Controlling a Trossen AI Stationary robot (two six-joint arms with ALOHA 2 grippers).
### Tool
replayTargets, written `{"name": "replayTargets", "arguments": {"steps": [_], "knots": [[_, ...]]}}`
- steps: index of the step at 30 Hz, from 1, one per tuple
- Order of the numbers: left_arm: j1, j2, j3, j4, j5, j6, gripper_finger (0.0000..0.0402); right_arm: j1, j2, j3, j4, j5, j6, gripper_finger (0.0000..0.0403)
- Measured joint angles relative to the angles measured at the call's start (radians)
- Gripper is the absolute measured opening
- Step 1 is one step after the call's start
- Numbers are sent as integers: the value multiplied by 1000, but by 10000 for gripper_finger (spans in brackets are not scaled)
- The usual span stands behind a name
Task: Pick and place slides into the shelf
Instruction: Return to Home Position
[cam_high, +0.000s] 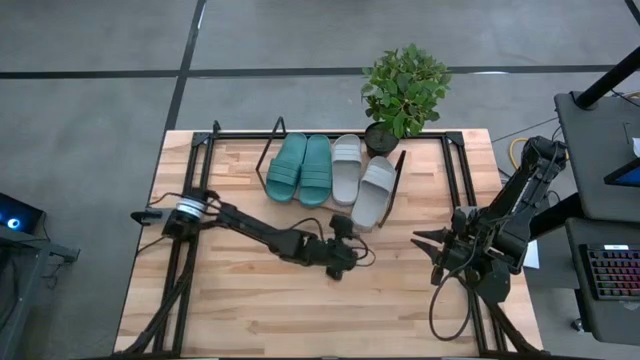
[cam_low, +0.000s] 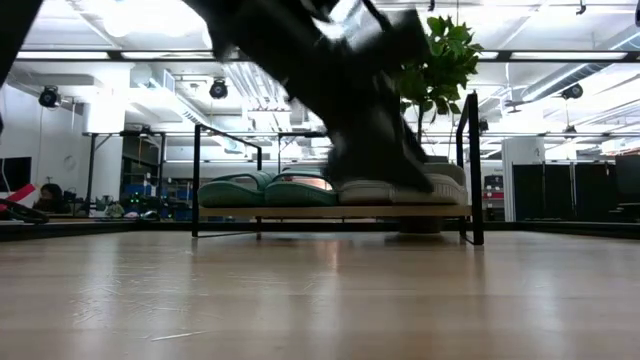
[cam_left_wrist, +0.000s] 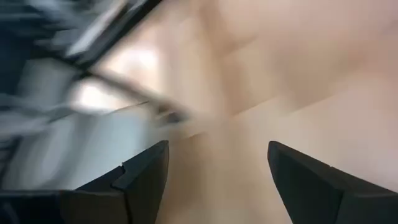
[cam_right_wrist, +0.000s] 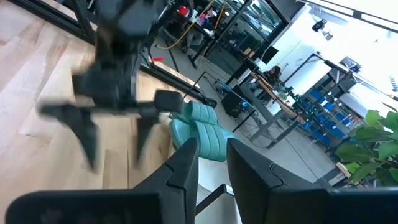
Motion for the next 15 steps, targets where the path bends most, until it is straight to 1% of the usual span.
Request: {"name": "replayTargets", "arguments": {"steps": [2, 5, 6, 7, 8, 9, 11, 13, 15], "knots": [[-8, -60, -18, -27, 192, -89, 254, 0, 0, 0, 0, 0, 0, 78], [-12, -159, -60, 7, 547, -172, 245, 0, 0, 0, -1, 0, 0, 79], [-13, -190, -78, 43, 641, -191, 240, 0, 0, 0, 1, 0, 0, 79], [-16, -215, -100, 82, 697, -205, 234, 0, 0, -1, 1, -1, 0, 77], [-19, -242, -126, 123, 721, -206, 228, 0, 0, -1, 1, 0, 0, 76], [-23, -265, -154, 149, 719, -206, 220, 0, 0, -1, 2, 0, 0, 74], [-28, -299, -210, 216, 665, -203, 199, 0, 0, -2, 1, 0, 0, 70], [-31, -327, -272, 330, 539, -188, 169, 0, 0, -2, 0, 0, 0, 68], [-29, -337, -325, 522, 381, -170, 133, 0, 0, -2, 1, 0, 0, 68]]}}
